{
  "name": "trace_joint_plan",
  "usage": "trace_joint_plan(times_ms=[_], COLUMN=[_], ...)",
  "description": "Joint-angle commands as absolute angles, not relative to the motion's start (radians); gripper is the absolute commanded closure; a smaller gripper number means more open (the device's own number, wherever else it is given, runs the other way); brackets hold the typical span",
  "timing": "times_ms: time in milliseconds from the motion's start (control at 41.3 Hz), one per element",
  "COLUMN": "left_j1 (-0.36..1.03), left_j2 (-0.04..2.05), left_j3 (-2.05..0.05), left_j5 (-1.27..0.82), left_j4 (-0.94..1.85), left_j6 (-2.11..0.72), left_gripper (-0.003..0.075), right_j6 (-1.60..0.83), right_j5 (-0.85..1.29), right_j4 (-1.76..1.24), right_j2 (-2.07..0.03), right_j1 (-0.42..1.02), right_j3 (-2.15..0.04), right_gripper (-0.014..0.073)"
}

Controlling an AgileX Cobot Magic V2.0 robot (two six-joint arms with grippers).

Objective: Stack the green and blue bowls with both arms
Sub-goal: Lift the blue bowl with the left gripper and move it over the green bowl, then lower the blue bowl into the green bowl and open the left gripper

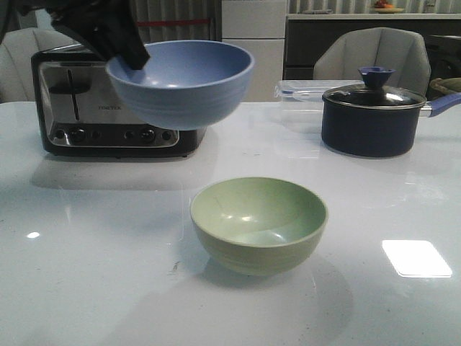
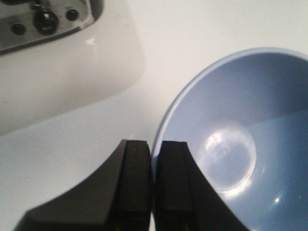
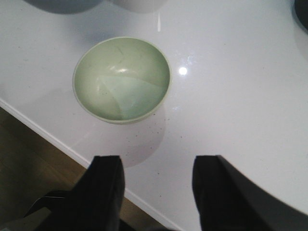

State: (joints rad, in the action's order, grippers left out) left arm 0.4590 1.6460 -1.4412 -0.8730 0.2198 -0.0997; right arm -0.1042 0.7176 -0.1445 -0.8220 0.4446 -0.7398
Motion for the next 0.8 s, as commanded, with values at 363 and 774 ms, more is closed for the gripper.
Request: trace_joint_plan(times_ms=[363,774], left_j1=[0.617,0.624], left_j2=[1.793,1.831], left_j3=[-1.475,-1.479], left_j5=[-0.796,-0.758], left_j4=[0.25,0.244], left_j6=[-0.102,-0.102], left_gripper=[0.0628,0.0314], right_j6=[-0.118,-0.118], right_j5=[0.656,0.656], right_j4=[-0.145,-0.145], right_j2=[-0.816,-0.816], right_j1=[0.445,0.445], right_j3=[-0.767,-0.767], right_gripper=[0.0146,0.0146])
